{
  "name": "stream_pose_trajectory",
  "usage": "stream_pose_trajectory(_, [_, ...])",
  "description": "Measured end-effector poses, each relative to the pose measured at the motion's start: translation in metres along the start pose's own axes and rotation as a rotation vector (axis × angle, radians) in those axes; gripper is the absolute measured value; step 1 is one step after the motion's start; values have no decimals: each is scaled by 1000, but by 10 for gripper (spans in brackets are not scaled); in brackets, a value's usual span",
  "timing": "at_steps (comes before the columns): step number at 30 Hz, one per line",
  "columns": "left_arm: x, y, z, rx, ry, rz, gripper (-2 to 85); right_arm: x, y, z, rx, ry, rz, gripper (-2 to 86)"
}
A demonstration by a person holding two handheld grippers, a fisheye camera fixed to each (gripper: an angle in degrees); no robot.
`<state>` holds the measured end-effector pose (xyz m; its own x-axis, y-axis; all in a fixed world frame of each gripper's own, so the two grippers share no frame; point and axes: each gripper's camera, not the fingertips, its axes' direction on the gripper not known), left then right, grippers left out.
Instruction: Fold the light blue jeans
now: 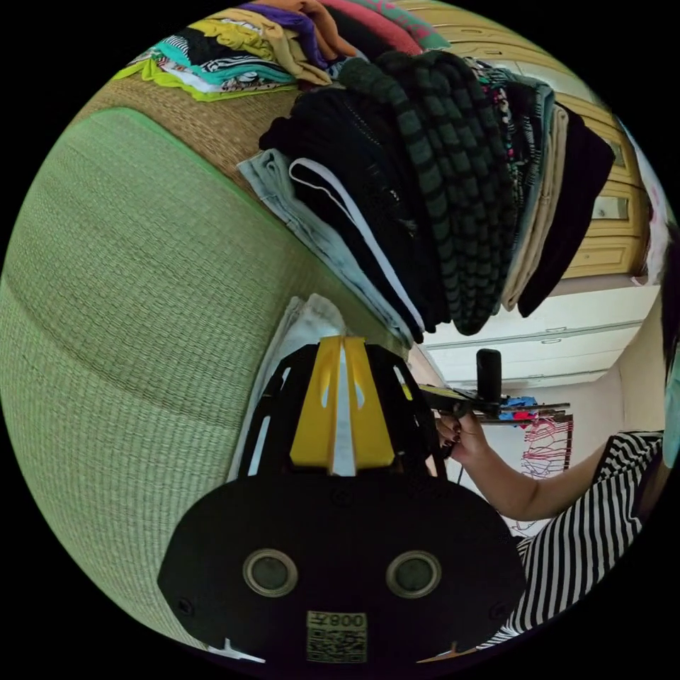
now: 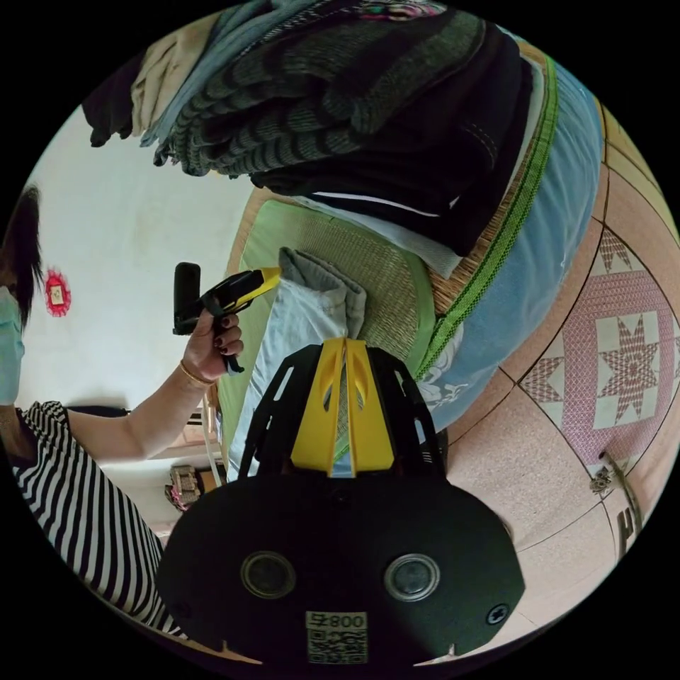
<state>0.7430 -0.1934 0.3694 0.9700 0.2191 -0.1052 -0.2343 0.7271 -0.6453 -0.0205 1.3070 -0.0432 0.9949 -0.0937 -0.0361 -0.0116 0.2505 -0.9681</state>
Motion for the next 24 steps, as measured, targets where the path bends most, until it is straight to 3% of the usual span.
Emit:
stream_pose_trajectory(9, [-20,8,1,112,69,51,17,-44,1,-29,72,40,-15,0])
stream_pose_trajectory(16, [-64,14,36,-1,-112,-1,3,-115,-35,15,-63,288,-151,0])
stream_pose_trajectory(24, [-116,28,46,35,-89,-15,1,-177,-60,14,-41,248,-120,0])
